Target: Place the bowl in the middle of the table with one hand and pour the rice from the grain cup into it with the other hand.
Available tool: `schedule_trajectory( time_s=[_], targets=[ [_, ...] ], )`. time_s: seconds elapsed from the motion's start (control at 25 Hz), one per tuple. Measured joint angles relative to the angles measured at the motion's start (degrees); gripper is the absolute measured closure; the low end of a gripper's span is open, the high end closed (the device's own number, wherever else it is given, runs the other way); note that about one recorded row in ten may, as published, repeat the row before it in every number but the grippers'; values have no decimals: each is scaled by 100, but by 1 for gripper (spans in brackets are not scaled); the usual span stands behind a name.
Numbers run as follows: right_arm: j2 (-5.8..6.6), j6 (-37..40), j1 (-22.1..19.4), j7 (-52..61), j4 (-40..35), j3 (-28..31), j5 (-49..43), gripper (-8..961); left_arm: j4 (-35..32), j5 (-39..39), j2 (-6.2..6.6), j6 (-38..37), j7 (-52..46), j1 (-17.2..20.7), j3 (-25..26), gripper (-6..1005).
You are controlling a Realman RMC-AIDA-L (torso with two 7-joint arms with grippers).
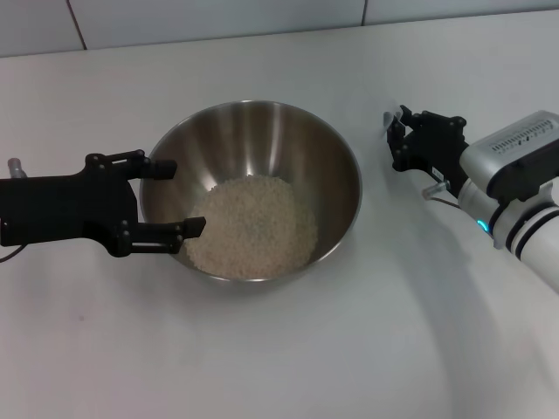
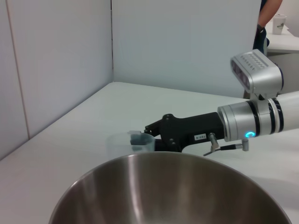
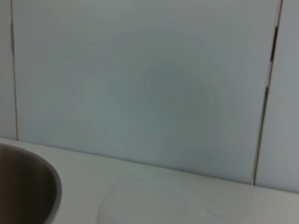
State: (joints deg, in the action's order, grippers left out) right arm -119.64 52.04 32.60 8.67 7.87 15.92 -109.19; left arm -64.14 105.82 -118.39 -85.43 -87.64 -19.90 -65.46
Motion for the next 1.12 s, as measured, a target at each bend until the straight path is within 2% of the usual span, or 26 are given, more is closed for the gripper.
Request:
schedule_trajectory(
  time_s=[0.36,0.56,0.72,0.76,0.8,0.88,0.92,0.96,1.0,1.04,1.12],
  targets=[
    [22,197,-434,7,135,72,44,719,0,0,0,1,-11,8,-3,140],
    [51,587,-717,110,279,70,27,527,-2,-1,6,-2,-15,1,-2,140],
    [62,1666,-1198,661,178,180,51,316,-7,-1,10,-10,-55,1,-1,140],
    [69,2517,-1387,1216,-106,281,51,258,-10,5,12,-12,-67,1,-2,140],
    [69,2517,-1387,1216,-106,281,51,235,-10,29,13,-10,-71,2,0,140],
    [74,3656,-1441,1934,-692,204,3,189,-11,118,13,-7,-73,2,9,140],
    [83,4081,-1402,2227,-985,119,-24,166,-11,176,6,-3,-74,-4,10,140],
    [95,4761,-1186,2953,-1696,-234,-75,166,-10,199,4,8,-74,-12,11,140],
    [95,4761,-1186,2953,-1696,-234,-75,166,-10,212,2,18,-75,-21,11,140],
    [110,4984,-1022,3337,-2063,-473,-76,166,-7,215,0,25,-75,-26,10,140],
    [111,5139,-711,4047,-2805,-1197,-84,166,-5,218,-4,38,-76,-33,9,140]
  ],
)
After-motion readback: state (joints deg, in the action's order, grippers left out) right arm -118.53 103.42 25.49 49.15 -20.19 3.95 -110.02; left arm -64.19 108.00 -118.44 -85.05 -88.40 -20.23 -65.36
